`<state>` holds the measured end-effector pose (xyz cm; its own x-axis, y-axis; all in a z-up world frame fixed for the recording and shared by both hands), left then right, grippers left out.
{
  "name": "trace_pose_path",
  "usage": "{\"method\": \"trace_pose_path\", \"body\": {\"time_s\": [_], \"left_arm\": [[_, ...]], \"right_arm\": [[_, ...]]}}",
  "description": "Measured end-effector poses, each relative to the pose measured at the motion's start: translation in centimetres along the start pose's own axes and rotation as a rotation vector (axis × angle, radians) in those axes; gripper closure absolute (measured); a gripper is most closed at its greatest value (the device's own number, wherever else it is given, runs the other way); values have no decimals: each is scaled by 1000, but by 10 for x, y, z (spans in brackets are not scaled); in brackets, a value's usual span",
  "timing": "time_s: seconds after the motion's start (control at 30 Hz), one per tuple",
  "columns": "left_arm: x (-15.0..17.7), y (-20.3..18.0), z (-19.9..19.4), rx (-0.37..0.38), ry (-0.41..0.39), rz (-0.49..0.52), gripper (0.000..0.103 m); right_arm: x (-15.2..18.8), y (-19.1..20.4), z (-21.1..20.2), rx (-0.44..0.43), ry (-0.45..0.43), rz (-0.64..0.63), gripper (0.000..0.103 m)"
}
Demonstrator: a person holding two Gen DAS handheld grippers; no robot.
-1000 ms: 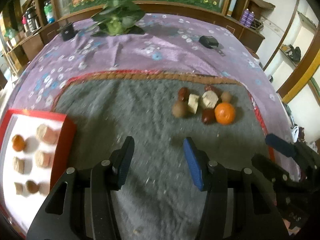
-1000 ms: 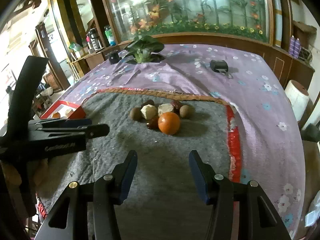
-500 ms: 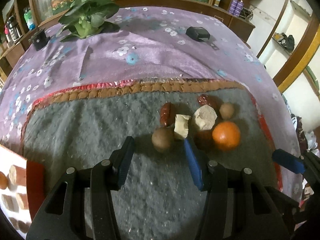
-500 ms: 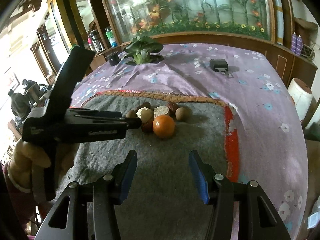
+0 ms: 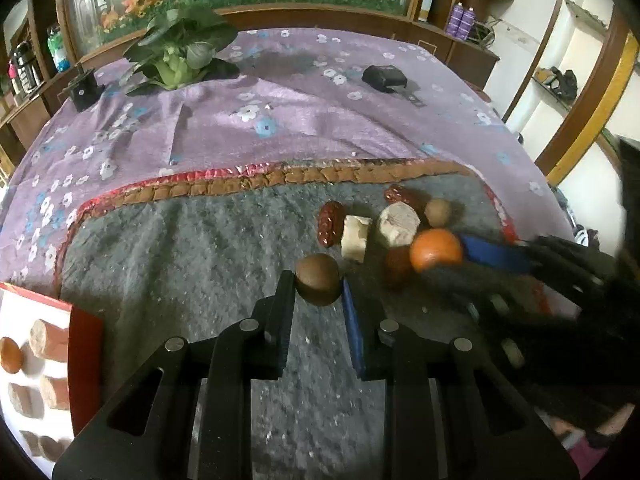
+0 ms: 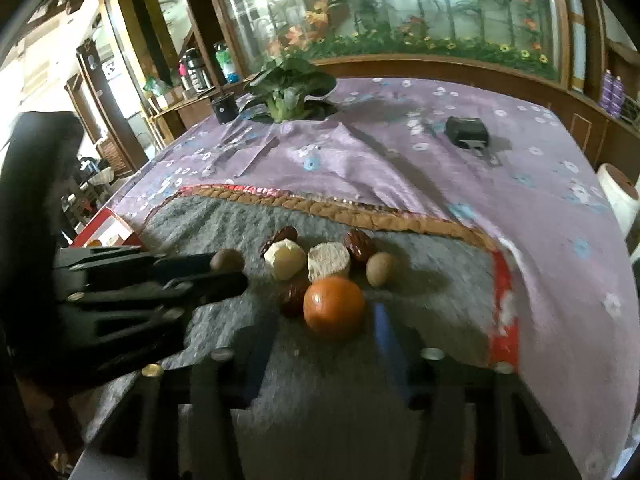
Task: Organize fruits
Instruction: 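Grasp a brown round nut with the left tool while the right tool grasps a mandarin, then carry the nut and mandarin into the tray and open both tools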
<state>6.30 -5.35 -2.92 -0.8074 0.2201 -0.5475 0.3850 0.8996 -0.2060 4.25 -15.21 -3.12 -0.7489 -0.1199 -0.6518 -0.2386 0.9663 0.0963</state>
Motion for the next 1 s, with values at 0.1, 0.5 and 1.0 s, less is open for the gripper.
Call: {"method": "trace_pose_path", "body": {"time_s": [0.1,0.5,1.0], "left_arm": [[5,1,-7,-3,-2,-14,81],[35,8,-48,-70,-47,-46,81],[70,50,-112,-175,-135,-108,80]], "right_arm": [[2,-1,0,-3,9,9,71],[23,17,-60,-14,-66,37,72],[30,103,-77,-90,-78,-74,72]]}}
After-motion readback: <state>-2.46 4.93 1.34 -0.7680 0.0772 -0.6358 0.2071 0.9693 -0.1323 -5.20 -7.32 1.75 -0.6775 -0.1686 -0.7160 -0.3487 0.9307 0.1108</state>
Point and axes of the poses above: each gripper's, at about its wrist camera, not at the fingertips, and z roughly the way its jaws point, y to its left, x to its underside, the point moved 6 cm from there along z, roughly the way its jaws point, and after that the axes turned 8 degrees about x, right-handed, at the moved point
